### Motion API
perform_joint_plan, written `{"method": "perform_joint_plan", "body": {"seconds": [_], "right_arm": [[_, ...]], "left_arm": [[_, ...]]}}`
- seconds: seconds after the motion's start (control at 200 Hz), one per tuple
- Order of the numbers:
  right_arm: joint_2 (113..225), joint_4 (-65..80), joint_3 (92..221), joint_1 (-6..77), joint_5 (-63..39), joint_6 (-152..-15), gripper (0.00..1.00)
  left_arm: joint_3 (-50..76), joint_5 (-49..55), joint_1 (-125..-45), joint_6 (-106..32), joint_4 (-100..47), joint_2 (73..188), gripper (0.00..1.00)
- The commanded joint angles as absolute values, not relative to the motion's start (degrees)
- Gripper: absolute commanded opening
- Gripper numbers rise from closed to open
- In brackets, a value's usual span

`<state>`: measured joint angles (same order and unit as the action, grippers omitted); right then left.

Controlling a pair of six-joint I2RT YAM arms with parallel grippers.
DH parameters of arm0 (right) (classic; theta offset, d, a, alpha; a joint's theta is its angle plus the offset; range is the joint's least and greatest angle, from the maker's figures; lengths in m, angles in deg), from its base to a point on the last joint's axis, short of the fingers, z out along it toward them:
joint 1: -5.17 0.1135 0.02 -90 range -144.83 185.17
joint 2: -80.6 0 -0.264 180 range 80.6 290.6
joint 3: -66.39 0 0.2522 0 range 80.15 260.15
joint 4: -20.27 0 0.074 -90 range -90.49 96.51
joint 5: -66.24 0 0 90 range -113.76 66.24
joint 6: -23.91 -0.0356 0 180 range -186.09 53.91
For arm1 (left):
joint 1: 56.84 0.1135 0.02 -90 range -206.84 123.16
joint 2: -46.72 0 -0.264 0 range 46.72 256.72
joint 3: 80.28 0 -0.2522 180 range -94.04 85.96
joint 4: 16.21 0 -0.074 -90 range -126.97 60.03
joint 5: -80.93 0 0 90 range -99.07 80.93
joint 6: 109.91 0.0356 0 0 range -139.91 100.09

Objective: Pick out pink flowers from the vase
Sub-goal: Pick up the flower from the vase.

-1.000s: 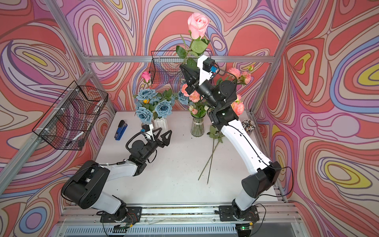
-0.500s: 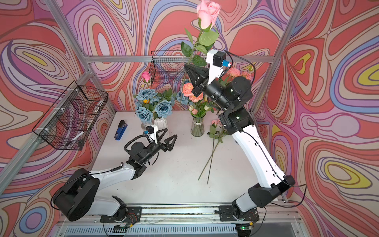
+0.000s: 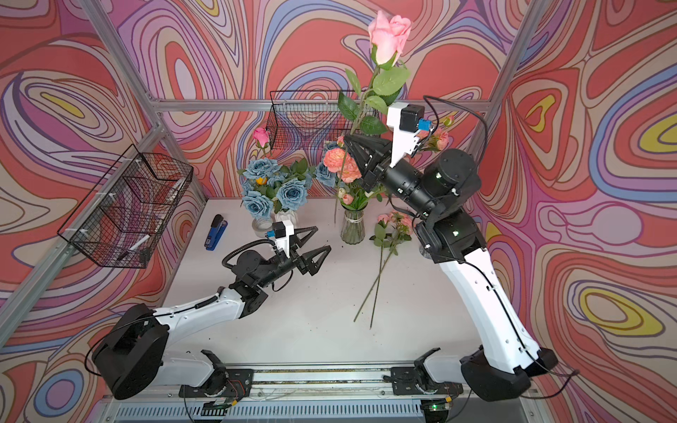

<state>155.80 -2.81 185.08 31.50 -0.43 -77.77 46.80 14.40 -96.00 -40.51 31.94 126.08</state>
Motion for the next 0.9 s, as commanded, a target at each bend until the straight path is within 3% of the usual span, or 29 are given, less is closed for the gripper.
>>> {"method": "perform_joint_plan", "body": {"seconds": [0.0,0.295,0.536,0.896], "right_arm": [[152.6,-7.8,182.8,31.4,-3.8,-77.8,0.0],[143.4,-12.6,175.6,31.4,-8.9,-77.0,0.0],[138.5,-17.9,172.2,31.4,-14.2,-76.0,0.0],[128.2,-27.1,167.3,31.4,-39.4,-75.4,0.0]], "left_arm": [[43.6,16.7,-97.7,-39.1,33.1,128.5,0.98],[33.9,21.0,-103.6,-38.4,34.6,137.3,0.96],[26.8,25.0,-107.0,-38.7,34.5,143.4,0.8],[25.8,24.3,-109.0,-38.2,36.5,147.1,0.9]]}}
